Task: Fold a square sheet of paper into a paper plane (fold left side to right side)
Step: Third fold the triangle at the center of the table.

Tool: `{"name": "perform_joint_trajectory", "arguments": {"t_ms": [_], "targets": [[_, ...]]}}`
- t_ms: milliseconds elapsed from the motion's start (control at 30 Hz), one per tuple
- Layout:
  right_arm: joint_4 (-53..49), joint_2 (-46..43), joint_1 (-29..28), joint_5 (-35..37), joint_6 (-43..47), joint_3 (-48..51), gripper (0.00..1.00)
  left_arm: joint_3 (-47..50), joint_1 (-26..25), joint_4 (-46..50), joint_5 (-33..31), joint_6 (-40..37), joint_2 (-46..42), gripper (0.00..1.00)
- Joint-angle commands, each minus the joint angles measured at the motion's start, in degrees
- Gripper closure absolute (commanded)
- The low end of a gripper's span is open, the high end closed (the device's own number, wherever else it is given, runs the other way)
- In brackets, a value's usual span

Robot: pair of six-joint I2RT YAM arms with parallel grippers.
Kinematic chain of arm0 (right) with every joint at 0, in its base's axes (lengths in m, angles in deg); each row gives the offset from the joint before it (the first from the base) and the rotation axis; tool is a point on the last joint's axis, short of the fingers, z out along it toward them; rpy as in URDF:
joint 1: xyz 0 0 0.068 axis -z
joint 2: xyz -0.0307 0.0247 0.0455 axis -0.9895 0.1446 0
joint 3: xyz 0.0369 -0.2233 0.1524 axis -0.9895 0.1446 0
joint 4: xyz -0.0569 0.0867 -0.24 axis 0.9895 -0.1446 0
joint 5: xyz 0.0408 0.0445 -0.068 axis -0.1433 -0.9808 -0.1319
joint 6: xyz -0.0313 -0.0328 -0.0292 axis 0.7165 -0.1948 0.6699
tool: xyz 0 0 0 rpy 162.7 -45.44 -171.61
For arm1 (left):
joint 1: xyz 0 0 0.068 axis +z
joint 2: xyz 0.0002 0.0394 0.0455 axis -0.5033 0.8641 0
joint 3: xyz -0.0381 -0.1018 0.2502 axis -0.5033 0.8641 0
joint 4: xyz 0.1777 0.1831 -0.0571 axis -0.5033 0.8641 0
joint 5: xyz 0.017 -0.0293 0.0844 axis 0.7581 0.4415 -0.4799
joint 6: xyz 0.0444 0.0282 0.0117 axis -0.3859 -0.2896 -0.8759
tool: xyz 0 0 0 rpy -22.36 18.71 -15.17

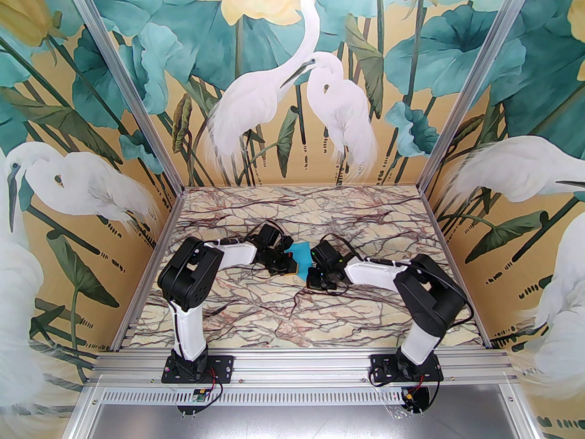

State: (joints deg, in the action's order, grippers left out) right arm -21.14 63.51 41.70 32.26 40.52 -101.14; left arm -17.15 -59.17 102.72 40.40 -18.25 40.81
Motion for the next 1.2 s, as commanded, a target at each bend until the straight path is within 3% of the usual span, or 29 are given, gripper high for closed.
{"name": "perform_joint_trajectory", "arguments": {"t_ms": [0, 233, 433, 800, 1167], "targets": [[-6.80, -1.37, 0.77, 1.25, -2.06, 3.75, 1.00, 0.56, -0.14, 5.79, -5.64, -1.55, 1.95, 1.00], [-4.76, -6.86, 0.90, -2.22, -0.77, 6.23, 1.00, -0.22, -0.19, 6.16, -5.55, -1.73, 2.29, 1.00], [-5.17, -9.99, 0.26, -4.07, 1.47, 1.57, 1.00, -0.57, -0.14, 6.22, -5.55, -1.66, 2.21, 1.00], [-3.89, 0.09, 1.22, -1.05, -0.02, -3.98, 1.00, -0.63, -0.16, 6.00, -5.37, -1.38, 2.12, 1.00], [-3.50, 2.60, 1.74, -0.78, -0.64, -3.61, 1.00, -0.65, -0.14, 5.77, -5.20, -1.11, 1.96, 1.00]]}}
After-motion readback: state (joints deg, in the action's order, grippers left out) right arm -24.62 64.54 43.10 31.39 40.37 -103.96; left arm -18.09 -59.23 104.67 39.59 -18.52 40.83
